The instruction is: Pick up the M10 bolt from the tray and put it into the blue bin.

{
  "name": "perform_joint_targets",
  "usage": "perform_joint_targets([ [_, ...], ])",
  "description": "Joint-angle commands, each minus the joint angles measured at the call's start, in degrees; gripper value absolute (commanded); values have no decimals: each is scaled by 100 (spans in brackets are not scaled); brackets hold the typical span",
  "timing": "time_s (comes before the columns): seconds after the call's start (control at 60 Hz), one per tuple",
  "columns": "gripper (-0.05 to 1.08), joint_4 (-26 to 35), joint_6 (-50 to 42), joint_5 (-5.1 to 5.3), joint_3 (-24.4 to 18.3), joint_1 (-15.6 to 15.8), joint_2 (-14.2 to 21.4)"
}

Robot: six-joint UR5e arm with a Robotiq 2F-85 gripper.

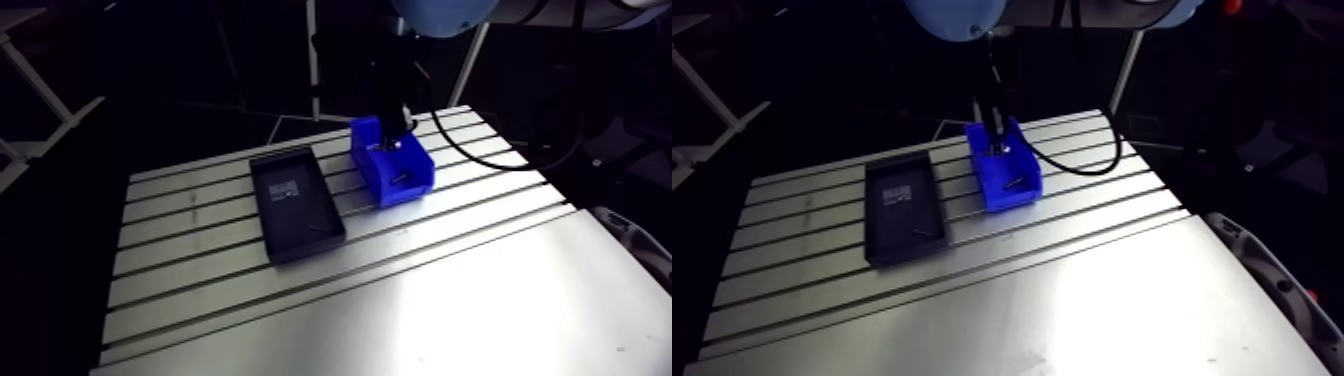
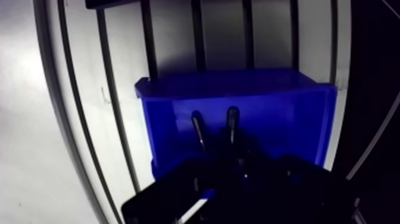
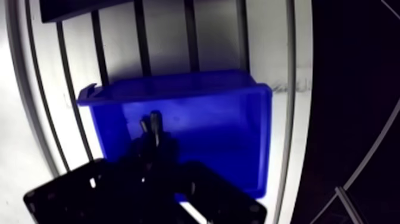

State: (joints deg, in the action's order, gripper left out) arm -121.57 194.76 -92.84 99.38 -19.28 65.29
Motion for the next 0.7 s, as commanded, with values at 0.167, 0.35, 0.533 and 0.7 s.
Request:
perform_joint_targets([
  [0.167, 107, -466, -28, -159, 162, 21, -318],
  [0.35, 107, -486, -46, -152, 182, 21, -391],
  [0.533, 107, -560, -55, -151, 191, 21, -486],
  [0.7, 106, -637, -46, -152, 191, 21, -497],
])
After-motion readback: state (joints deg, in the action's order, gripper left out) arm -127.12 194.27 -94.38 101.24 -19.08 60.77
